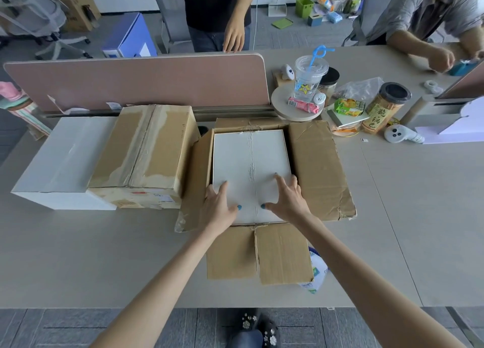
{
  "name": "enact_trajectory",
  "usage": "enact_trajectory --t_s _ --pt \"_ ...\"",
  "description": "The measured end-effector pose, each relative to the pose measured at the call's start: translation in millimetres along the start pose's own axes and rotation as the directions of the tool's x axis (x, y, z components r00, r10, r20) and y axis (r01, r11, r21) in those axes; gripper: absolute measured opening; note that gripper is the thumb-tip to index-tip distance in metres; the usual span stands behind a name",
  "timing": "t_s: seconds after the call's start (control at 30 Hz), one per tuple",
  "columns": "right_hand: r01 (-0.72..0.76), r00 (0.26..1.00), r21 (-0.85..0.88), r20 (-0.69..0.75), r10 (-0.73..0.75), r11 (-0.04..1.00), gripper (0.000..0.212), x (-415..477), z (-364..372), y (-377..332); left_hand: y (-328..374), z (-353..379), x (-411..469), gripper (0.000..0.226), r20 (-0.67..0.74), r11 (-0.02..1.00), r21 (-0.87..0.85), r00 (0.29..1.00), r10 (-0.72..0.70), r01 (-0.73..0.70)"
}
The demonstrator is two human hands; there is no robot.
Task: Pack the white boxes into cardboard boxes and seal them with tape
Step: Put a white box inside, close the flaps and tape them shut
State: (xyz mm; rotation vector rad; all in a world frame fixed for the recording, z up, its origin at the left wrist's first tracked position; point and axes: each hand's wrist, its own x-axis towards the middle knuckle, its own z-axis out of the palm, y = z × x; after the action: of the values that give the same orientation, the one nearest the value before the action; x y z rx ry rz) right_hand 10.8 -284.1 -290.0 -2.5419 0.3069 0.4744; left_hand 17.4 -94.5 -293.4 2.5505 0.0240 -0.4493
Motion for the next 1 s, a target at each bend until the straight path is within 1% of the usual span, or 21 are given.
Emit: enact_trajectory --t_s 0.07,0.13,0.2,0.27,0.33,0.37,0.47,0.6,0.7,0.77,0.83,0.87,0.93,1.0 --pt "0.017 1.0 -0.02 -0.005 -0.017 1.0 0.09 -4 -1 2 -4 1 -3 0.061 -0.051 0.999 0.012 0.997 0.05 -0.049" --pt "0.058 0.998 -0.067 -0.019 -0.059 0.996 0.082 -11 -2 7 -8 -1 -12 0.05 -0.086 0.99 0.063 0.987 0.133 -0.128" --pt "0.13 0.99 -0.143 -0.044 -0.137 0.981 0.071 -22 -1 15 -11 -5 -26 0.042 -0.109 0.974 0.094 0.97 0.218 -0.208" --pt "0.205 0.972 -0.195 -0.076 -0.224 0.959 0.06 -35 0 24 -16 -11 -41 0.039 -0.128 0.947 0.085 0.939 0.32 -0.311" --pt "0.281 0.945 -0.215 -0.109 -0.309 0.935 0.051 -47 1 35 -26 -13 -54 0.045 -0.134 0.901 0.104 0.892 0.432 -0.421" --pt "0.326 0.924 -0.234 -0.124 -0.361 0.916 0.052 -54 1 42 -35 -12 -59 0.053 -0.126 0.873 0.151 0.866 0.483 -0.465" --pt "0.446 0.862 -0.297 -0.113 -0.494 0.845 0.077 -69 0 65 -63 -4 -68 0.077 -0.052 0.782 0.316 0.813 0.58 -0.538" --pt "0.549 0.782 -0.43 -0.039 -0.622 0.717 0.093 -77 7 95 -89 7 -76 0.109 0.094 0.611 0.546 0.767 0.634 -0.572" --pt "0.564 0.769 -0.471 0.001 -0.639 0.678 0.101 -79 13 108 -95 9 -76 0.115 0.142 0.516 0.626 0.737 0.661 -0.584" --pt "0.573 0.751 -0.49 -0.008 -0.661 0.657 0.097 -81 13 110 -97 6 -76 0.121 0.151 0.459 0.662 0.705 0.693 -0.592" --pt "0.585 0.719 -0.502 -0.042 -0.693 0.637 0.078 -82 14 113 -100 3 -74 0.128 0.173 0.405 0.69 0.68 0.713 -0.6" --pt "0.583 0.715 -0.504 -0.053 -0.697 0.637 0.071 -84 14 113 -100 2 -73 0.129 0.181 0.385 0.703 0.674 0.716 -0.598" --pt "0.577 0.723 -0.503 -0.052 -0.689 0.643 0.071 -86 16 114 -100 3 -71 0.126 0.179 0.375 0.712 0.67 0.72 -0.594" --pt "0.582 0.717 -0.492 -0.065 -0.694 0.647 0.073 -84 17 116 -101 4 -70 0.117 0.175 0.381 0.707 0.67 0.722 -0.596"
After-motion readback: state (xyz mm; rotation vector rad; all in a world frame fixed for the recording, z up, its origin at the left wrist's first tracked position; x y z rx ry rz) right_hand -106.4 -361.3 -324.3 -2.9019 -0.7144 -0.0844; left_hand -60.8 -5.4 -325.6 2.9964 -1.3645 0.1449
